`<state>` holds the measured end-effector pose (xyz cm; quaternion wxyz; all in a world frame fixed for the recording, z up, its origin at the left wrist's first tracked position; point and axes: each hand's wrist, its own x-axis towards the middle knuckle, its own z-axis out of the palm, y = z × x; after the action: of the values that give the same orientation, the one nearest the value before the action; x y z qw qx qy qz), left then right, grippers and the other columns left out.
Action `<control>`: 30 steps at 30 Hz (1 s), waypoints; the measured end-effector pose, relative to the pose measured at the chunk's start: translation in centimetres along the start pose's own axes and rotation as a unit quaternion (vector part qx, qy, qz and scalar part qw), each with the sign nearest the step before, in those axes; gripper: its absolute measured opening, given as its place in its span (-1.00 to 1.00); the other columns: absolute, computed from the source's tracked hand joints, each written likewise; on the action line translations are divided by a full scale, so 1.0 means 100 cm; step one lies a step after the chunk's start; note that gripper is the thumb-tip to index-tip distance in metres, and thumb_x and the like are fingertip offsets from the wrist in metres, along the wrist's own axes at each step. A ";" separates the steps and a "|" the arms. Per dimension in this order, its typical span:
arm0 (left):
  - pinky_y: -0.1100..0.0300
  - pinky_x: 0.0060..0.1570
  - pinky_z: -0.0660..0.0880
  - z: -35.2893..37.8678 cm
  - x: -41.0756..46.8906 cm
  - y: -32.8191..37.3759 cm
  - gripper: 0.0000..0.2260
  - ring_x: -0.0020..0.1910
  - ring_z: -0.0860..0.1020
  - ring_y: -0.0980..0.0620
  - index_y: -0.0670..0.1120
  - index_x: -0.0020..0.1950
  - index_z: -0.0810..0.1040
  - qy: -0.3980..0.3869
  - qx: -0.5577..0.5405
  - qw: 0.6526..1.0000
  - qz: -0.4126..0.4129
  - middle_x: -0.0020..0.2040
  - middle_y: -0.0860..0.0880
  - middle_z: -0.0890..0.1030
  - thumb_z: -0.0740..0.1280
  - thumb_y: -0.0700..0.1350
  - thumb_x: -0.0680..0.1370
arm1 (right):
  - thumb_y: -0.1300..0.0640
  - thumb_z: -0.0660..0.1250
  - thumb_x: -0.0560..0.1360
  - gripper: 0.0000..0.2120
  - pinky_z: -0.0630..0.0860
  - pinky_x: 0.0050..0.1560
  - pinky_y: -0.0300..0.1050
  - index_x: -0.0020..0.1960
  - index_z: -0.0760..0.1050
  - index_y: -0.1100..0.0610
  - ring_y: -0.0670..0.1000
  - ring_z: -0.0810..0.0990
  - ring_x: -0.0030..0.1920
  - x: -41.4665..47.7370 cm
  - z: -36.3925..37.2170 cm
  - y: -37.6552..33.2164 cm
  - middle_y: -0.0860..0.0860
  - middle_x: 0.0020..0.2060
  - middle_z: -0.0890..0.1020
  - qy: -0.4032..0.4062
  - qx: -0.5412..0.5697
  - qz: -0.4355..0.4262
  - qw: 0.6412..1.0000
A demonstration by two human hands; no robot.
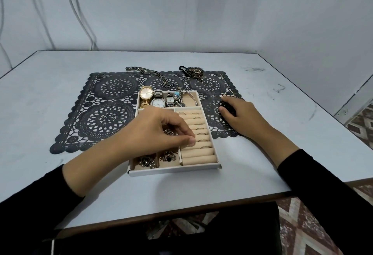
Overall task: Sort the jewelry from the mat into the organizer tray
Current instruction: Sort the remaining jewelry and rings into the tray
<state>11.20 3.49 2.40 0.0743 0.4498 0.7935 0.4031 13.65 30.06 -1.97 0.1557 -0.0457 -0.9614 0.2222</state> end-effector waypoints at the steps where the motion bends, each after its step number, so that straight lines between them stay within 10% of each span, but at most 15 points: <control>1: 0.19 -0.11 0.61 0.001 0.000 -0.001 -0.90 -0.17 0.66 0.19 0.04 -0.12 0.74 -0.006 0.007 1.000 0.002 -0.21 0.15 0.70 0.54 0.01 0.40 | 0.05 0.24 0.59 -0.67 0.34 0.14 -0.23 0.32 0.45 0.12 0.02 0.50 0.19 0.000 0.000 0.000 0.04 0.19 0.58 -0.001 0.001 0.001 1.000; 9: 0.08 -0.15 0.59 -0.001 0.002 -0.008 -0.89 -0.16 0.65 0.17 0.05 -0.06 0.73 -0.060 0.104 0.988 0.095 -0.16 0.14 0.69 0.49 0.03 0.47 | 0.04 0.23 0.59 -0.66 0.34 0.14 -0.23 0.33 0.43 0.11 0.02 0.49 0.20 0.000 0.000 0.000 0.03 0.21 0.57 -0.004 0.001 0.005 1.000; 30: -0.05 0.12 0.54 -0.015 0.014 -0.006 -0.89 0.01 0.63 0.12 0.14 -0.03 0.72 -0.166 0.022 0.986 -0.012 -0.05 0.17 0.69 0.50 -0.01 0.46 | 0.05 0.23 0.59 -0.66 0.35 0.18 -0.17 0.33 0.43 0.13 0.04 0.49 0.21 0.000 0.000 0.000 0.05 0.21 0.57 -0.003 0.000 0.003 1.000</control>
<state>9.27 3.55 3.32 0.2000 0.5028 0.7842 0.3038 13.67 30.08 -2.00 0.1525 -0.0475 -0.9617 0.2229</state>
